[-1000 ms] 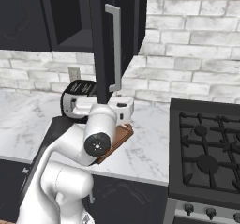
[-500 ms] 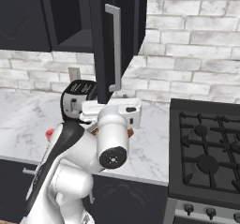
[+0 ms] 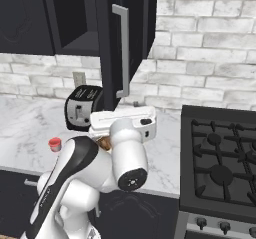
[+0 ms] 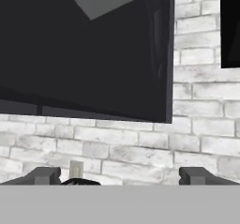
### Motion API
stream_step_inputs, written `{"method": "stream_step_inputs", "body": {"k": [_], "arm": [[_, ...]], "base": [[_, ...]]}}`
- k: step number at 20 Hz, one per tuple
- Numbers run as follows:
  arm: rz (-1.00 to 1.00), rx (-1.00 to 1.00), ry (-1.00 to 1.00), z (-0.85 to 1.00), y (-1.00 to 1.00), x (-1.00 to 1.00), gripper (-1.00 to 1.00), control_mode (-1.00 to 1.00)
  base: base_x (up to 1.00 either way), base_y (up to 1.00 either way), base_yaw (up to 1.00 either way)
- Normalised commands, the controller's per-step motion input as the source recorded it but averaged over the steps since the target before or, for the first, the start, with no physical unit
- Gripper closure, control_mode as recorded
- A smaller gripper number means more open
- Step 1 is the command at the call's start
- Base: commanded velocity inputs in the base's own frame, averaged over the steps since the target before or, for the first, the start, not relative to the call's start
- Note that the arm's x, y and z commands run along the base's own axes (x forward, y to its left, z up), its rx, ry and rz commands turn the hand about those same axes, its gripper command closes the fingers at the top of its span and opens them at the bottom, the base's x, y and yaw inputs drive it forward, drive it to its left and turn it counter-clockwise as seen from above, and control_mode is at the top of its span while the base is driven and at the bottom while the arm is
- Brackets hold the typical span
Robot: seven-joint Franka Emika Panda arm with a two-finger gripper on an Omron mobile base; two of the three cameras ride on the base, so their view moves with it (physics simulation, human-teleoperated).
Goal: Pick the bread, place it on the cutting board, pick the jam, place it on the counter, and close the cabinet.
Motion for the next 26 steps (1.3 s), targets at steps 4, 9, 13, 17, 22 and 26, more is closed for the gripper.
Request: {"method": "stream_step_inputs", "body": {"k": [4,9,13,17,22,26], "arm": [[0.03,0.00,-0.07,0.00,-0.06,-0.10,-1.00,-1.00],[0.03,0.00,-0.05,0.00,-0.06,0.00,-1.00,-1.00],[0.04,0.00,-0.05,0.00,-0.07,0.00,-1.00,-1.00],[0.05,0.00,-0.04,0.00,-0.15,0.00,-1.00,-1.00],[0.06,0.00,-0.04,0.00,-0.18,0.00,-1.00,-1.00],[0.06,-0.01,-0.05,0.00,-0.16,0.00,-1.00,-1.00]], "base": [[0.00,0.00,0.00],[0.00,0.00,0.00],[0.00,0.00,0.00],[0.00,0.00,0.00],[0.00,0.00,0.00],[0.00,0.00,0.00]]}}
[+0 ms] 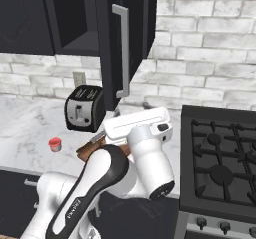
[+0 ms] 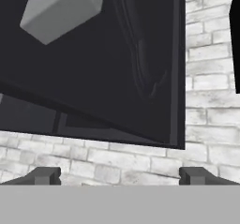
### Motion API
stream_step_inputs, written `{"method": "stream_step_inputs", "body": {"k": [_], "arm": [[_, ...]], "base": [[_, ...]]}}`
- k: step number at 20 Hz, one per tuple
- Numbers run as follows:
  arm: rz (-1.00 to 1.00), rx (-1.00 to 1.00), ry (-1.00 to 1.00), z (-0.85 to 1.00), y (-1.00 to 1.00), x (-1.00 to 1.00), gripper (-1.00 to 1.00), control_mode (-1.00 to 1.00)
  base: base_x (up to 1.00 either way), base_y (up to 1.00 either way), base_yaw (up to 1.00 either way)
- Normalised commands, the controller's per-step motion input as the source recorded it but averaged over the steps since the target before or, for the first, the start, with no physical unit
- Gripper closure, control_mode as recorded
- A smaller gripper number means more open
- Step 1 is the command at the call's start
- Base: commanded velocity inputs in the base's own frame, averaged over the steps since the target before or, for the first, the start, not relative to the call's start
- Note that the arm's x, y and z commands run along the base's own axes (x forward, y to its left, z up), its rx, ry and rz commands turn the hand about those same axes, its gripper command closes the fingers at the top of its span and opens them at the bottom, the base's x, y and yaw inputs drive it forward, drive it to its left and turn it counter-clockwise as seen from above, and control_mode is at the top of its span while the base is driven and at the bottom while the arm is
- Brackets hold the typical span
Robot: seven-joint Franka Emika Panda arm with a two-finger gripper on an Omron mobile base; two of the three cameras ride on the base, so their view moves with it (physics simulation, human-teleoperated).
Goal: Pick the bread, place it on the cutting board, pick the jam, place it on the counter, and close the cabinet.
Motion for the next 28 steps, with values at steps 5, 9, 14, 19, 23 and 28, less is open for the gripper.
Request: {"method": "stream_step_inputs", "body": {"k": [5,9,14,19,23,28], "arm": [[0.08,0.00,-0.05,0.00,-0.23,0.00,-1.00,-1.00],[0.08,0.00,-0.04,0.00,-0.20,0.01,-1.00,-1.00],[0.08,0.00,-0.03,0.00,-0.19,0.08,-1.00,-1.00],[0.08,0.00,-0.02,0.00,-0.22,0.10,-1.00,-1.00],[0.07,0.00,-0.03,0.00,-0.21,0.12,-1.00,-1.00],[0.05,0.00,-0.02,0.00,-0.14,0.24,-1.00,-1.00]], "base": [[0.00,0.00,0.00],[0.00,0.00,0.00],[0.00,0.00,0.00],[0.00,0.00,0.00],[0.00,0.00,0.00],[0.00,0.00,0.00]]}}
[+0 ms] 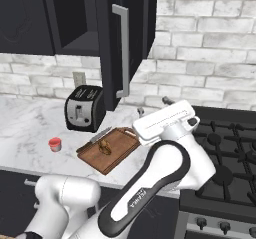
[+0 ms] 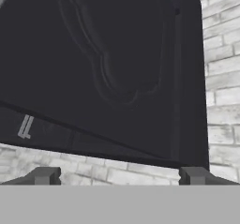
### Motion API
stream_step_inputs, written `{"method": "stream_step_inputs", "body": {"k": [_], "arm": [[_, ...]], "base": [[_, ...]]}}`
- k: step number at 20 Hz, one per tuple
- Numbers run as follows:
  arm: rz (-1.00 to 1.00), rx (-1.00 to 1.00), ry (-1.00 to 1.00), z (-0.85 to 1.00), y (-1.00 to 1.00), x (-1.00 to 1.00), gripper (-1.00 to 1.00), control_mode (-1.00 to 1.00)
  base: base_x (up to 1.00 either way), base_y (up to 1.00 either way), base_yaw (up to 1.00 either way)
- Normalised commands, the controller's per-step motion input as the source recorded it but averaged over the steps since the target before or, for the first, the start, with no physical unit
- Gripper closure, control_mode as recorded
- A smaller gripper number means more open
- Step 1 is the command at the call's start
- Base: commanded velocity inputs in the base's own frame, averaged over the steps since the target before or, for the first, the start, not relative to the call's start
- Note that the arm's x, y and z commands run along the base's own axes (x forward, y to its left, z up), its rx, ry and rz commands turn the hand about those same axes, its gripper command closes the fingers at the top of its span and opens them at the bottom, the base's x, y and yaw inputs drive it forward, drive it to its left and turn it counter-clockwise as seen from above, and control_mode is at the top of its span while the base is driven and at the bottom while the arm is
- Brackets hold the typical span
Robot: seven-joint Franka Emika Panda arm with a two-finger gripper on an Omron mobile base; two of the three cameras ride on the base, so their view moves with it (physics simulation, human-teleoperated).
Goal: Pick the bread, place it on the cutting board, pick the jam, place it on the counter, and close the cabinet.
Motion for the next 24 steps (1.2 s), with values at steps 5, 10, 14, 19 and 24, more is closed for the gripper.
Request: {"method": "stream_step_inputs", "body": {"k": [5,10,14,19,24], "arm": [[0.04,0.00,-0.01,0.00,-0.20,0.24,-1.00,-1.00],[0.05,0.00,0.00,0.00,-0.19,0.25,-1.00,-1.00],[0.06,0.00,0.00,0.00,-0.16,0.21,-1.00,-1.00],[0.06,0.00,0.00,0.01,-0.16,0.22,-1.00,-1.00],[0.06,0.00,0.00,0.01,-0.14,0.21,-1.00,-1.00]], "base": [[0.00,0.00,0.00],[0.00,0.00,0.00],[0.00,0.00,0.00],[0.00,0.00,0.00],[0.00,0.00,0.00]]}}
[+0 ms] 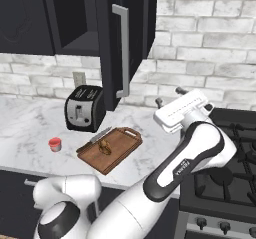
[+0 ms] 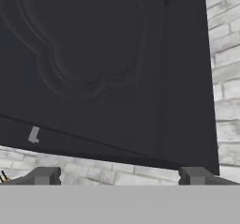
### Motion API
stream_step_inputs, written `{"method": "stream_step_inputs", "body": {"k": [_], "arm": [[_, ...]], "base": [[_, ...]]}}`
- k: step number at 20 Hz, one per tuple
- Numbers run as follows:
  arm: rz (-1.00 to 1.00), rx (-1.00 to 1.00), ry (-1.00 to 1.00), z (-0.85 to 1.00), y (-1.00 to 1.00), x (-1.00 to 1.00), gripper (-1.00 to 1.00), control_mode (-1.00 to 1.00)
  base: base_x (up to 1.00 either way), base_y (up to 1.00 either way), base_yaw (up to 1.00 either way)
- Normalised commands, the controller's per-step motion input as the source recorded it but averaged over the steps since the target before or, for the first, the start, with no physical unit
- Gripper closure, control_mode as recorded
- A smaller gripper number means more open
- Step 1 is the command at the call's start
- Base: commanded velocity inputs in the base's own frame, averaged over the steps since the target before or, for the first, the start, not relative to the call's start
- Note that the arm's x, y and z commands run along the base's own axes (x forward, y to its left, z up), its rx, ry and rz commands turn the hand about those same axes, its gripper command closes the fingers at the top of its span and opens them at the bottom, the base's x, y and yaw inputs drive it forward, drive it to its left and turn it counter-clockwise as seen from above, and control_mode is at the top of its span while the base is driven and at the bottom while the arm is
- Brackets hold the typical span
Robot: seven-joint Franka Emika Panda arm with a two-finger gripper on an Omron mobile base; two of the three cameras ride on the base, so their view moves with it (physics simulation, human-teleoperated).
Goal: Pick the bread, place it on the cutting board, pick the jam, place it on the counter, and close the cabinet.
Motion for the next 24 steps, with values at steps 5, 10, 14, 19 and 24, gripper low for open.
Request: {"method": "stream_step_inputs", "body": {"k": [5,10,14,19,24], "arm": [[0.08,0.00,0.00,0.00,-0.10,0.09,-1.00,-1.00],[0.08,0.00,0.00,0.01,-0.07,0.04,-1.00,-1.00],[0.06,0.00,0.00,0.02,0.00,0.01,-1.00,-1.00],[0.06,0.00,0.00,0.04,0.00,0.00,-1.00,-1.00],[0.07,0.00,0.00,0.04,0.00,0.03,-1.00,-1.00]], "base": [[0.00,0.00,0.00],[0.00,0.00,0.00],[0.00,0.00,0.00],[0.00,0.00,0.00],[0.00,0.00,0.00]]}}
